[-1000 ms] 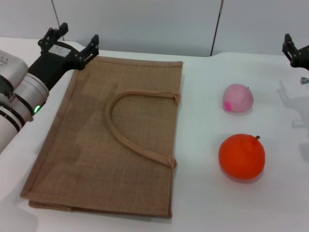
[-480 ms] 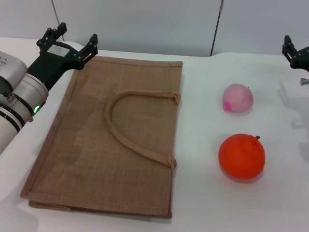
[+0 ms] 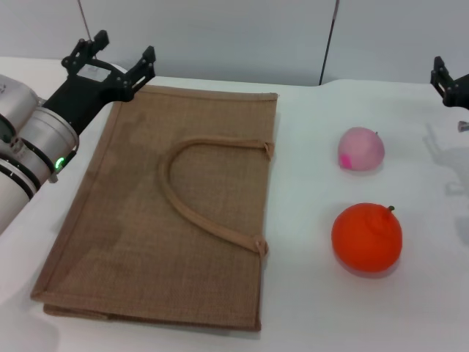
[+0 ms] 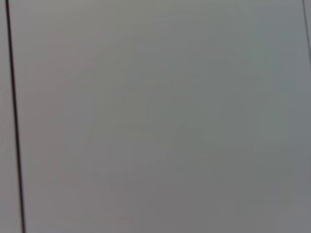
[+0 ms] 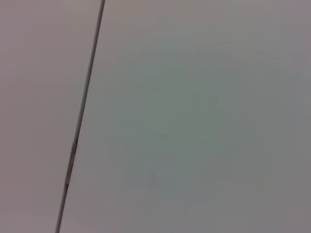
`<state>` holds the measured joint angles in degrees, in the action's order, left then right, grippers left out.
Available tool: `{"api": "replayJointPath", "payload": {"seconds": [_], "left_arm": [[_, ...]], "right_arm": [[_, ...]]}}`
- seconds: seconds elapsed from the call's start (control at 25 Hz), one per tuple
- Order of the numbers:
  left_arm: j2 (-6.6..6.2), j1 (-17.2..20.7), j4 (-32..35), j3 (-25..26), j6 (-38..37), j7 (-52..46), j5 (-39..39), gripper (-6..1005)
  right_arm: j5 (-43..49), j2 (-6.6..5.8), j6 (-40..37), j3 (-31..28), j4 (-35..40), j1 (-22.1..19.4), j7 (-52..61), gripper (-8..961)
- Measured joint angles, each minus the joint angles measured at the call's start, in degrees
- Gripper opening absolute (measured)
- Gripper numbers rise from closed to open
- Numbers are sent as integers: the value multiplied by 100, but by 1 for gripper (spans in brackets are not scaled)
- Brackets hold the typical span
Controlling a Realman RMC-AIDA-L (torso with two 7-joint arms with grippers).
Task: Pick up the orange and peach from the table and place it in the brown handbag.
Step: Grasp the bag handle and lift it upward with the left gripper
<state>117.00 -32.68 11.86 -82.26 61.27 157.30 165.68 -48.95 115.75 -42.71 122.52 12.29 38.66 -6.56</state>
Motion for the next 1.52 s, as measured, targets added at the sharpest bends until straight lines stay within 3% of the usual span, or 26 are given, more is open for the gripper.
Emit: {"api": "replayJointPath", "payload": {"seconds": [0.16,0.36,0.52,0.64,1.2,1.52], "left_arm": [[-60,-54,72,-103,-80,-595,-389,878],[-157,-226,184,-120,-718,-1387,-1361,878],[-296,-305,341,-114,-1005,-2225,-2200,879],[-414,-308,568,-113,-1102,-3040,-2949,879],[-713,-169,1658,18,-1462,-5298,-5919,860],[-625,-141,1846,761,-1401,-5861,-7436,814]], "right_arm": [[0,0,0,0,-15,-19,-2,712],[0,0,0,0,-17,-57,-8,712],[0,0,0,0,-16,-59,-8,711],[0,0,56,0,-16,-66,-8,711],[16,-10,131,0,-16,-69,-20,712],[20,-9,132,23,-16,-77,-22,711]]}}
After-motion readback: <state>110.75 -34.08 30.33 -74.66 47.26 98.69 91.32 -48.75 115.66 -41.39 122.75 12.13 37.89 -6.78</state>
